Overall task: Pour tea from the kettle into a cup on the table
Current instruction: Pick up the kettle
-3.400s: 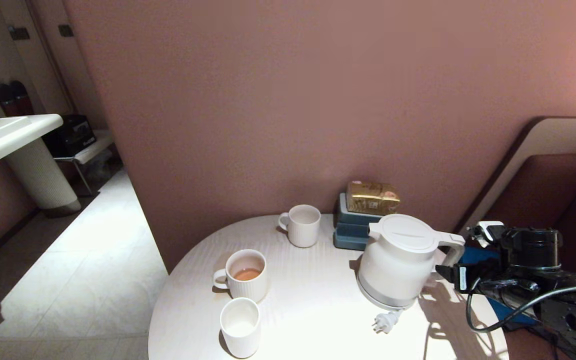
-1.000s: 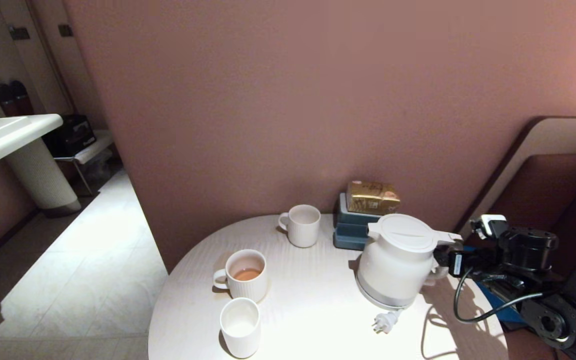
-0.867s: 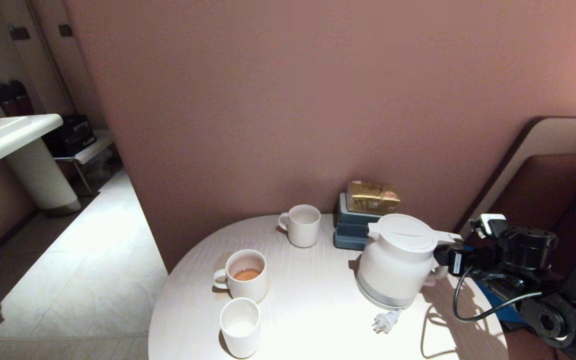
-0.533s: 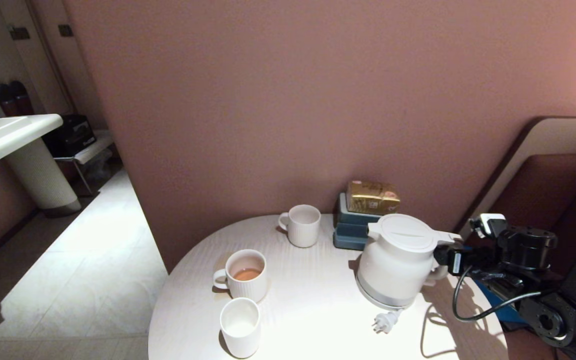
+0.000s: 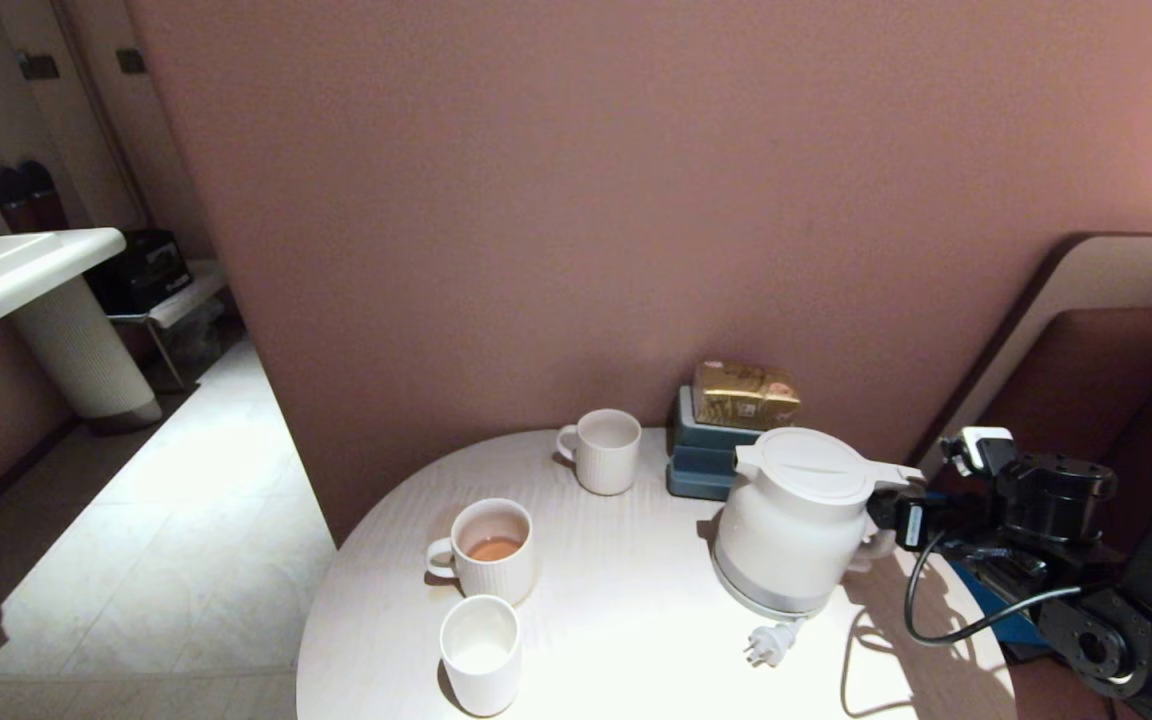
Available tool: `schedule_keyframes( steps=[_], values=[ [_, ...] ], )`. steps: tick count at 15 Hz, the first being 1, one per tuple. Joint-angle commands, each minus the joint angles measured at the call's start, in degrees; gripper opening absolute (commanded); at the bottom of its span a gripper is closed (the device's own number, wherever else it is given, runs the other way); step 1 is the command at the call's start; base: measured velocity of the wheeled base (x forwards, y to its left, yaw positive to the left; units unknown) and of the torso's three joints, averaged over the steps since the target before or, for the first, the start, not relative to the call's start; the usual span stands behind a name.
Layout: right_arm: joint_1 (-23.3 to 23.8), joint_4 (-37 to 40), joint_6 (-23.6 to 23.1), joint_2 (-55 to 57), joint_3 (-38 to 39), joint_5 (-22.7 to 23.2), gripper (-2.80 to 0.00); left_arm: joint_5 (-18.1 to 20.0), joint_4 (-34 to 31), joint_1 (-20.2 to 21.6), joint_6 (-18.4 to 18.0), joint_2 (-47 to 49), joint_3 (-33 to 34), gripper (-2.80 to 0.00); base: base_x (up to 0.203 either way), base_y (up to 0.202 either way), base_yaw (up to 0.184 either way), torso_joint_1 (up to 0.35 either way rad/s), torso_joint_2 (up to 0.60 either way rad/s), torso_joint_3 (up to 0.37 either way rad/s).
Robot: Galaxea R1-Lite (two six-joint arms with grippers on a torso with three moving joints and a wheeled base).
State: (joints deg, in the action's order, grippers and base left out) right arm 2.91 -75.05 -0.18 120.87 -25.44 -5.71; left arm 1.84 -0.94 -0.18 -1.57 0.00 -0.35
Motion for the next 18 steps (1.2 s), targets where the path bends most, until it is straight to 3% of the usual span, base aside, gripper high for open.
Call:
schedule_keyframes(
  steps=[1,2,3,4,5,18],
  values=[
    [0.1,-0.4,-0.1,-0.1,-0.2,-0.1,0.0,0.0,0.0,0.0,0.0,0.0,0.0,-2.8,0.0,0.0,0.0,0.0,0.0,0.0],
    [0.1,-0.4,-0.3,-0.1,0.0,-0.2,-2.51,0.0,0.0,0.0,0.0,0.0,0.0,-2.8,0.0,0.0,0.0,0.0,0.0,0.0],
    [0.1,-0.5,-0.9,-0.1,0.1,-0.2,-2.8,0.0,0.0,0.0,0.0,0.0,0.0,-2.8,0.0,0.0,0.0,0.0,0.0,0.0],
    [0.1,-1.0,-0.8,-0.2,0.1,-0.1,-2.8,0.0,0.0,0.0,0.0,0.0,0.0,-2.8,0.0,0.0,0.0,0.0,0.0,0.0],
    [0.1,-1.4,-0.8,-0.2,0.1,-0.1,-0.01,0.0,0.0,0.0,0.0,0.0,0.0,-2.8,0.0,0.0,0.0,0.0,0.0,0.0],
    [-0.9,-1.5,-0.8,0.9,0.1,-0.2,0.0,0.0,0.0,0.0,0.0,0.0,0.0,-2.8,0.0,0.0,0.0,0.0,0.0,0.0]
  ],
)
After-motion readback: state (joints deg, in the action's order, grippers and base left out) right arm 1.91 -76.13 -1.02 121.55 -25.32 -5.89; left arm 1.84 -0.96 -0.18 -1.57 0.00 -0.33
